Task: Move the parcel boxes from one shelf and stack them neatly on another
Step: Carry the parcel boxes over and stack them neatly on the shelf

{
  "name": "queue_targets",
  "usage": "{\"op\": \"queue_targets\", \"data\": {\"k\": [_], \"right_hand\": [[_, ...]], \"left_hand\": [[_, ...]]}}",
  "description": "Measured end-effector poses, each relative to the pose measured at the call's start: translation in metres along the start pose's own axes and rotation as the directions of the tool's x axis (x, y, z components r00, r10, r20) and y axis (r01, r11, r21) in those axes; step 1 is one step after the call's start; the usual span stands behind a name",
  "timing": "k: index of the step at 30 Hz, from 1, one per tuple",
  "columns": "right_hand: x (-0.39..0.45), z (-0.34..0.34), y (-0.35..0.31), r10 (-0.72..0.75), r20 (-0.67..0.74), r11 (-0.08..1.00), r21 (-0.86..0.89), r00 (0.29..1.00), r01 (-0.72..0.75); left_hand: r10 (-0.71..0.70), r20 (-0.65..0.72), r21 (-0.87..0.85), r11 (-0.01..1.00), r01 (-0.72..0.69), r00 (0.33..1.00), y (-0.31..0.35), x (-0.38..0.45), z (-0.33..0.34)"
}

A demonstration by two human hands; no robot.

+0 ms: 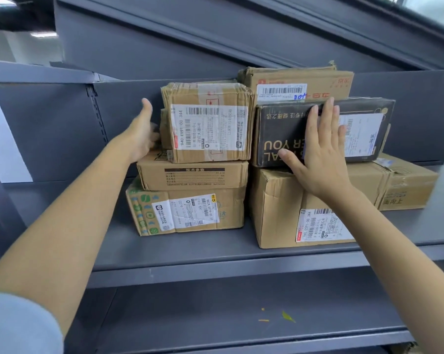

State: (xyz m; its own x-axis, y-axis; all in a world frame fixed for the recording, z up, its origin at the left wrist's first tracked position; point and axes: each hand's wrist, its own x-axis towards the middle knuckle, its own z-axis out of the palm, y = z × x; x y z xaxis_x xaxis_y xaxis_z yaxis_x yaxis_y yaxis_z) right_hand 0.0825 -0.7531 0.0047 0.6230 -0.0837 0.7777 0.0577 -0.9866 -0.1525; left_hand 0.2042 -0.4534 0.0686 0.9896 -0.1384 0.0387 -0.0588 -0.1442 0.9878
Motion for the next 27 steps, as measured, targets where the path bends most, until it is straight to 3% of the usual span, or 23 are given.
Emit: {"op": "queue_targets", "data": {"k": [6, 15, 20, 23, 25, 27], "right_hand": [[0.0, 0.002, 0.002, -0.007, 0.012, 1.0, -0.009, 1.0, 0.007], [-0.001, -0.001, -0.011, 0.027, -0.05, 0.997, -0.075, 0.998, -0.031], [0.016, -0.011, -0.024, 0.004, 0.02, 0.999, -0.034, 1.0, -0.003], [0.024, -0.036, -0.016, 0.056, -0.089, 0.985, 0.171, 0.994, -0.04], [0.046, -0.058, 0.006, 0.229, -0.176, 0.917, 0.368, 0.957, -0.152], [0.085, -0.073, 0.043, 0.457, -0.095, 0.776, 0.529, 0.884, -0.344]], "left_hand": [[0.063, 0.086, 0.105, 0.992, -0.072, 0.994, 0.009, 0.007, 0.021], [-0.004, -0.014, -0.203, 0.979, 0.001, 1.0, 0.002, 0.01, 0.014], [0.03, 0.015, -0.241, 0.97, -0.026, 0.999, 0.002, 0.011, 0.029], [0.017, -0.044, -0.27, 0.963, -0.028, 0.999, 0.002, 0.019, 0.016], [-0.026, -0.112, -0.317, 0.948, -0.011, 0.993, 0.004, 0.027, 0.003], [-0.015, -0.154, -0.354, 0.934, -0.041, 0.988, 0.01, 0.031, -0.003]]}}
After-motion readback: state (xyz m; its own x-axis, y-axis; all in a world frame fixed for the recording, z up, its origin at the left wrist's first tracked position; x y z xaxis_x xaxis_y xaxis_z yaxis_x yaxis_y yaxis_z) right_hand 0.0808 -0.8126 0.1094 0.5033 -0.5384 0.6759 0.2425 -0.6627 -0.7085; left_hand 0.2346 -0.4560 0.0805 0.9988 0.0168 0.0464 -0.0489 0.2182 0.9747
